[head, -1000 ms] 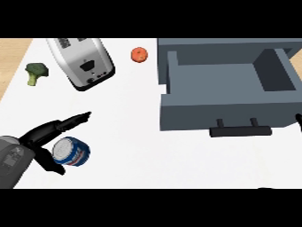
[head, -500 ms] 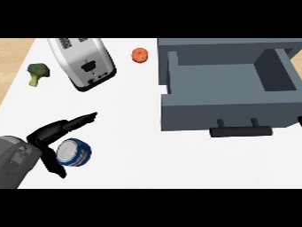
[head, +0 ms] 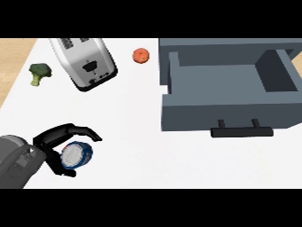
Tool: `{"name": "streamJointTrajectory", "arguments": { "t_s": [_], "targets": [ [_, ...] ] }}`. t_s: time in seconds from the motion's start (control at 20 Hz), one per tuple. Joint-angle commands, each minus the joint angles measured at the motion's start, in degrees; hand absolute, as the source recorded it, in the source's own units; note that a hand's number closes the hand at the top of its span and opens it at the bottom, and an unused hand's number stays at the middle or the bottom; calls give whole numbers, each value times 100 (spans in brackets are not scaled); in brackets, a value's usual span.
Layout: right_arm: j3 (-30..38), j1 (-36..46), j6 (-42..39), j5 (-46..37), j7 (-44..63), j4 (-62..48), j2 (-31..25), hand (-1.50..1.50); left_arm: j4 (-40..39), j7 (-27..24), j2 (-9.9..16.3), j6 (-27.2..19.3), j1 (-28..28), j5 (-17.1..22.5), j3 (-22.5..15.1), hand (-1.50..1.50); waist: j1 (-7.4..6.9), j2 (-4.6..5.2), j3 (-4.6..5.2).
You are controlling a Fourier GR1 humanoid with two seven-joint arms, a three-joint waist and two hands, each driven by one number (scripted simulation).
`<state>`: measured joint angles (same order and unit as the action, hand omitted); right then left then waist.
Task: Pick up the can, place it into the drawer and close the drawer
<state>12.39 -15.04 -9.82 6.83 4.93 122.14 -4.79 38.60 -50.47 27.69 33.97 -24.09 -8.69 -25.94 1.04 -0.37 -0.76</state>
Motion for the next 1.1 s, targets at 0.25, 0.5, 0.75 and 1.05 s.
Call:
{"name": "streamJointTrajectory", "arguments": {
  "t_s": [0.25,0.5,0.75,1.05],
  "targets": [
    [-98,-92,13,-82,-66,98,127,-150,99,-342,-339,1199,83,489,-335,150,26,67,84],
    [45,-230,127,-51,-16,123,193,-150,-258,896,-609,-883,521,2103,1474,150,-323,25,73],
    [148,-282,61,26,-72,176,134,-150,-276,1590,-1149,-2763,350,3028,2640,150,-246,-4,60],
    [-188,-599,80,-287,-296,388,462,-150,1447,2634,-1540,-3787,430,2952,2416,150,-131,6,68]
  ]
}}
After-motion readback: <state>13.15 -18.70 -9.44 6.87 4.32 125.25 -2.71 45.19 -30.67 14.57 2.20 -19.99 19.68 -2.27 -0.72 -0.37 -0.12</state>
